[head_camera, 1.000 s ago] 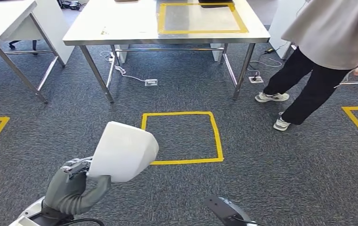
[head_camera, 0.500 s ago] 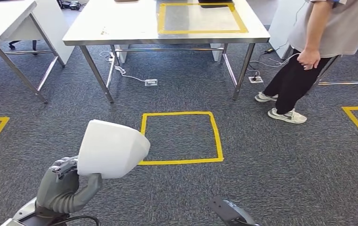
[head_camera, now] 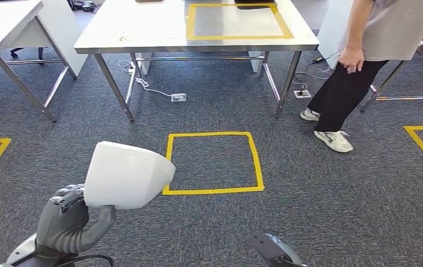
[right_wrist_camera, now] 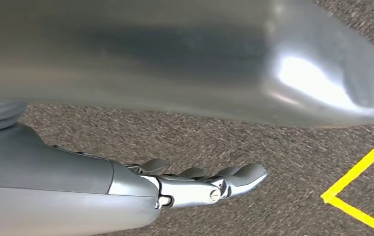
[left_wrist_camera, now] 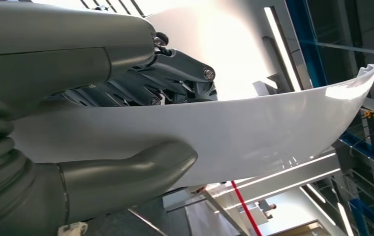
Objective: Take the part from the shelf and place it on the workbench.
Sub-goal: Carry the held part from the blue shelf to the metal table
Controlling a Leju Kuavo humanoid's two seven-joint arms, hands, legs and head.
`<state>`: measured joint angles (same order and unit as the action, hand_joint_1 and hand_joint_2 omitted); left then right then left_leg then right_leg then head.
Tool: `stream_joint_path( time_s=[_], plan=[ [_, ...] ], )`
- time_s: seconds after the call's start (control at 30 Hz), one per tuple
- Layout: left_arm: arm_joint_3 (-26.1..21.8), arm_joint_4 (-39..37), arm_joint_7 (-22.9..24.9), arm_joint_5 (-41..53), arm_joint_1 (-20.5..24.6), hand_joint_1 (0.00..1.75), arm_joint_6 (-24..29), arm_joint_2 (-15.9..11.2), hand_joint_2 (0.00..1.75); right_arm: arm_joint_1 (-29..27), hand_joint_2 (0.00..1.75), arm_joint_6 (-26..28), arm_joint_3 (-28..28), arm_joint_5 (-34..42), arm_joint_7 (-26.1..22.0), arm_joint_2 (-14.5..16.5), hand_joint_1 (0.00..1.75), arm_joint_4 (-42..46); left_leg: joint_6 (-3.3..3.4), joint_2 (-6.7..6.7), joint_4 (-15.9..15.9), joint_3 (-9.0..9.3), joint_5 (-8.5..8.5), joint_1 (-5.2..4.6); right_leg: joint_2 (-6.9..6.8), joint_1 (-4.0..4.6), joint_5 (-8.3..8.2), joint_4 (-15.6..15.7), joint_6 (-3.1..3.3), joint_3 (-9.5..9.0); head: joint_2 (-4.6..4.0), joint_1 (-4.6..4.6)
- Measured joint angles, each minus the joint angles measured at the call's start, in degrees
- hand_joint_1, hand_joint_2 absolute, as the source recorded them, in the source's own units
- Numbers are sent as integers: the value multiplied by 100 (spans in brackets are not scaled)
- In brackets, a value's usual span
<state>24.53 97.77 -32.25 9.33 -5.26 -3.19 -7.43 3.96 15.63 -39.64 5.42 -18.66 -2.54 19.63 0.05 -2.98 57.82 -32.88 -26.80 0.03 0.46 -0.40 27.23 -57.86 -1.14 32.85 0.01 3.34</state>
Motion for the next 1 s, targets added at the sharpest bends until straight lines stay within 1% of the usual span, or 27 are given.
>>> stream_joint_path(
  time_s=[0.2,0.27,0.33,0.4,0.43,0.47,0.53,0.57,0.6,0.63,0.67,0.7,0.73,0.77,0.8,0.83,0.87,0.9,0.93,0.97,1.0],
  plan=[
    [-46,50,21,12,-2,175,-9,6,175,-2,0,8,24,-2,-1,0,0,0,0,0,0,-1,0,0,0,0,0,0,0,0,0,0],
    [-57,57,21,12,-5,175,-10,6,175,-4,0,8,37,-4,-1,2,0,0,32,2,21,-8,-13,-19,0,-21,-9,16,-22,-5,0,0],
    [-62,80,21,19,-12,175,-13,6,175,-12,0,11,45,-4,-1,4,0,0,85,5,11,-7,-19,-37,-1,-37,-22,58,-60,-21,1,0],
    [-67,114,21,26,-21,175,-16,13,175,-30,0,34,54,1,-8,-1,0,-1,118,10,-110,54,36,10,-8,-26,13,18,-90,-23,1,0],
    [-69,125,20,27,-25,175,-17,19,175,-43,0,47,57,5,-11,-3,0,-2,132,15,-170,88,66,36,-10,-19,107,-126,-108,36,2,-3],
    [-70,131,21,27,-33,175,-19,27,175,-61,0,58,61,13,-15,-5,0,-2,140,23,-211,115,86,61,-13,-23,267,-404,-127,163,1,-7],
    [-71,131,21,27,-52,175,-22,39,175,-111,0,68,68,35,-16,-9,0,-2,145,35,-221,122,76,69,-13,-49,633,-1141,-175,534,1,-14],
    [-71,129,21,27,-63,175,-24,44,175,-139,0,72,74,47,-17,-12,0,-2,136,37,-216,124,65,76,-13,-71,718,-1407,-201,673,0,-15],
    [-71,127,21,27,-70,175,-25,49,175,-164,0,75,81,60,-22,-15,0,-2,116,35,-206,127,50,90,-14,-92,686,-1470,-228,711,1,-14],
    [-71,125,21,27,-74,175,-28,55,175,-184,0,84,88,72,-33,-19,0,-2,86,29,-186,132,29,113,-14,-114,550,-1309,-256,635,0,-15],
    [-71,123,20,27,-75,175,-33,61,175,-197,0,96,93,84,-50,-21,0,-2,44,21,-152,137,-3,142,-14,-142,347,-950,-290,452,1,-15],
    [-71,123,19,27,-75,175,-40,67,175,-203,0,111,97,98,-70,-19,0,-2,-7,13,-107,136,-44,164,-5,-158,195,-572,-320,254,1,-15],
    [-71,125,18,28,-74,175,-50,71,175,-206,0,131,99,109,-93,-14,0,-2,-63,5,-56,129,-94,173,12,-168,98,-263,-306,92,1,-18],
    [-70,127,13,30,-75,175,-59,73,175,-213,0,145,102,115,-109,-9,0,-2,-114,-1,-21,126,-136,173,23,-167,72,-84,-269,-6,1,-17],
    [-68,130,7,31,-75,175,-66,74,175,-220,0,155,103,118,-120,-4,0,-3,-158,-6,-10,129,-166,167,33,-151,109,-52,-207,-28,1,-16],
    [-67,132,3,33,-76,175,-70,74,175,-229,0,159,104,116,-129,-3,0,-3,-193,-11,-13,141,-187,167,34,-140,126,-56,-132,-31,1,-15],
    [-65,138,-3,34,-77,175,-69,73,175,-234,0,153,104,113,-132,-4,0,-3,-223,-5,-22,161,-201,176,20,-134,143,-67,-77,-41,1,-11],
    [-64,148,-9,35,-77,175,-62,72,175,-234,0,147,104,103,-138,-4,0,-3,-246,33,25,160,-232,185,8,-132,161,-70,-26,-63,1,-7],
    [-64,164,-16,36,-77,175,-48,70,175,-233,0,137,104,90,-142,-5,0,-3,-262,91,174,104,-305,187,-7,-133,179,-66,21,-94,0,-3],
    [-64,184,-23,38,-79,175,-30,69,175,-232,0,123,104,75,-141,-7,0,-3,-270,156,447,-25,-424,185,-25,-130,200,-62,62,-131,0,1],
    [-64,205,-29,40,-84,175,-7,67,175,-232,0,107,104,56,-134,-9,0,-4,-268,214,838,-235,-576,178,-43,-118,231,-62,92,-164,0,5]
  ],
)
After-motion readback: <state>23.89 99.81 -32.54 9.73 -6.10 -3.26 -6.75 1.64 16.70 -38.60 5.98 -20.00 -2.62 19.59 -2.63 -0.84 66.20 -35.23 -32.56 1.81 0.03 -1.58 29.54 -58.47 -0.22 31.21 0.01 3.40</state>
